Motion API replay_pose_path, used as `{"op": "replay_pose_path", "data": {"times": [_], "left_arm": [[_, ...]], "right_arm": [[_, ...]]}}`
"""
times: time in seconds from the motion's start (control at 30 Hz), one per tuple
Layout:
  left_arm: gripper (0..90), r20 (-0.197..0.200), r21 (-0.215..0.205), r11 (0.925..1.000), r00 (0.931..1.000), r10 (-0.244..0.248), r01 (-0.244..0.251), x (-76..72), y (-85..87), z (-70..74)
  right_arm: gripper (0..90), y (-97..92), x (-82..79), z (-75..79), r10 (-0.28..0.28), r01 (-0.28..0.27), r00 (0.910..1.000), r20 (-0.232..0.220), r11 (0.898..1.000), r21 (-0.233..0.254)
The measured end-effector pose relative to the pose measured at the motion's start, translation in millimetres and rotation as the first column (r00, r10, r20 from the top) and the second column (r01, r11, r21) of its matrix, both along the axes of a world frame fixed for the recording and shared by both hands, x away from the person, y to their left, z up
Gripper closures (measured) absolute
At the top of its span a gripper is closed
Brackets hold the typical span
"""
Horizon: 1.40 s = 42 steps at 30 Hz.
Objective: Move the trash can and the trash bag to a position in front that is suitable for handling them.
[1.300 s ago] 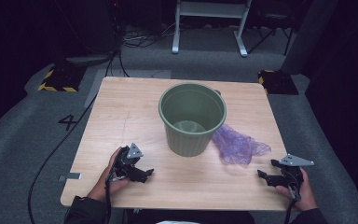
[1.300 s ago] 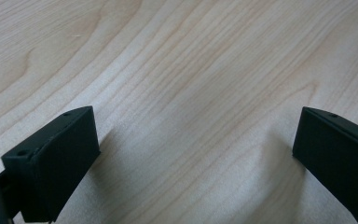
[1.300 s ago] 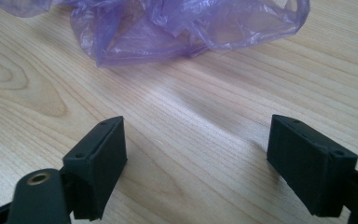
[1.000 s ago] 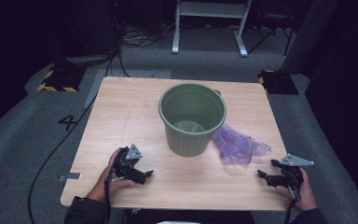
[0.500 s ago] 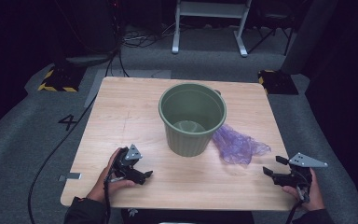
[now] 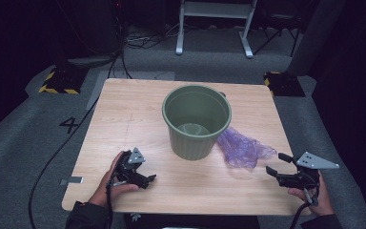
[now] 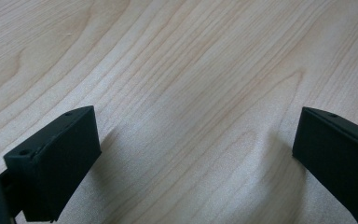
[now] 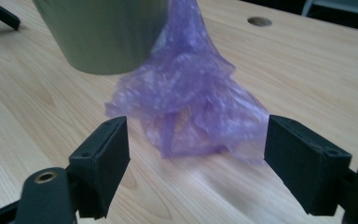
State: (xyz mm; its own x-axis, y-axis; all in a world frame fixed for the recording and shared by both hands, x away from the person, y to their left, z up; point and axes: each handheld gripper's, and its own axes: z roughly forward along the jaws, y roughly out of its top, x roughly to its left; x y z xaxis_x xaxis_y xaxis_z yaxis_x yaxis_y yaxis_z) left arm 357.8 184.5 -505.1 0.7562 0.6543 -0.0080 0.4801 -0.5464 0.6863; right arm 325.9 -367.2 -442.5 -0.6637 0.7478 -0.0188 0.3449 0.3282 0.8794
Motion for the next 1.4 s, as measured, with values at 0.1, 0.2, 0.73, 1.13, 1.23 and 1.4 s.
{"op": "replay_pose_path", "data": {"times": [0.1,0.2,0.73,1.13,1.23,1.4], "left_arm": [[0.2,0.0,0.0,1.0,1.0,0.0,0.0,0.0,0.0,0.0],[0.2,0.0,0.0,1.0,1.0,-0.001,0.001,0.0,0.0,0.0],[0.2,0.0,0.0,1.0,1.0,-0.001,0.001,0.0,0.0,0.0],[0.2,0.0,0.0,1.0,1.0,0.0,0.0,0.0,0.0,0.0],[0.2,0.0,0.0,1.0,1.0,0.0,0.0,0.0,0.0,0.0],[0.2,0.0,-0.001,1.0,1.0,0.0,0.0,0.0,0.0,0.0]], "right_arm": [[26.6,9.6,-1.1,6.4,0.054,-0.054,0.9985,0.013,0.999,0.005],[26.7,14.6,-1.4,10.3,0.073,-0.073,0.9972,0.015,0.997,0.006],[25.9,49.6,12.9,32.1,0.131,-0.13,0.9904,0.045,0.991,-0.023],[27.2,71.4,22.0,49.1,0.174,-0.171,0.9819,0.075,0.984,-0.049],[27.5,77.6,25.7,52.0,0.183,-0.179,0.9805,0.072,0.982,-0.062],[27.0,85.6,28.7,57.0,0.199,-0.193,0.9771,0.077,0.978,-0.074]]}}
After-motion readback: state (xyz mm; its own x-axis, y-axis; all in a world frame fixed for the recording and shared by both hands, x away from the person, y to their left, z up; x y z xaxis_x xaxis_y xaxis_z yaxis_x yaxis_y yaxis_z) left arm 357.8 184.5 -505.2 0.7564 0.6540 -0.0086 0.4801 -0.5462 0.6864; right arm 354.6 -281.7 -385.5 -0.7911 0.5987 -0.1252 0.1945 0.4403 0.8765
